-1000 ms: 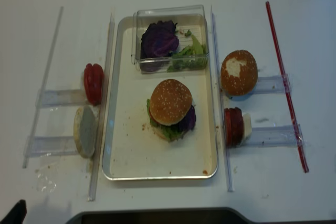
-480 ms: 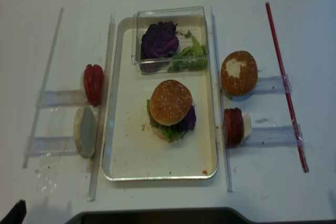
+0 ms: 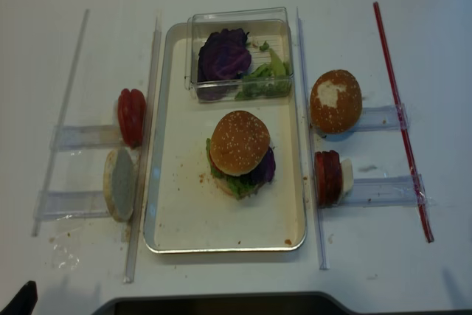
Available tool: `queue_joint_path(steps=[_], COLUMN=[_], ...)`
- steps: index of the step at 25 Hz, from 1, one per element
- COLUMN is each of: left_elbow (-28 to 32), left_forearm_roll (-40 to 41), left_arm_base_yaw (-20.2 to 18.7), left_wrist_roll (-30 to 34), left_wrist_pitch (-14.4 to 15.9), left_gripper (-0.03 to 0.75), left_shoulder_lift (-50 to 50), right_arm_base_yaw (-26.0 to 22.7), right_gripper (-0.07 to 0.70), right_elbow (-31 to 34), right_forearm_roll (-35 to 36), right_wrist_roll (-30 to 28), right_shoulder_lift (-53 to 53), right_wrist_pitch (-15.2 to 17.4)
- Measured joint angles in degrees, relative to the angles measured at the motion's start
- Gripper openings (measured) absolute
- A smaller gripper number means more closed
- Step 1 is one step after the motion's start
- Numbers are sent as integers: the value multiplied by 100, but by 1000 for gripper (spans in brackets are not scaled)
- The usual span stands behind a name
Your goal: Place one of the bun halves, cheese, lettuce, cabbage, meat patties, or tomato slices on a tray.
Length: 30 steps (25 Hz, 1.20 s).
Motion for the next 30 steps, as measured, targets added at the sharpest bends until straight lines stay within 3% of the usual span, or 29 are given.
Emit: queue_joint_path(steps=[30], left_elbow=[0], left_forearm_roll=[0], left_arm_base_yaw=[0], left_wrist_roll=[0], left_wrist_pitch=[0], left_gripper=[358], left_shoulder_lift=[0], right_arm_base_yaw=[0], right_gripper=[507], right_elbow=[-6], right_forearm_roll=[-133], right_wrist_roll=[140], right_shoulder_lift=[0], right_wrist_pitch=[0])
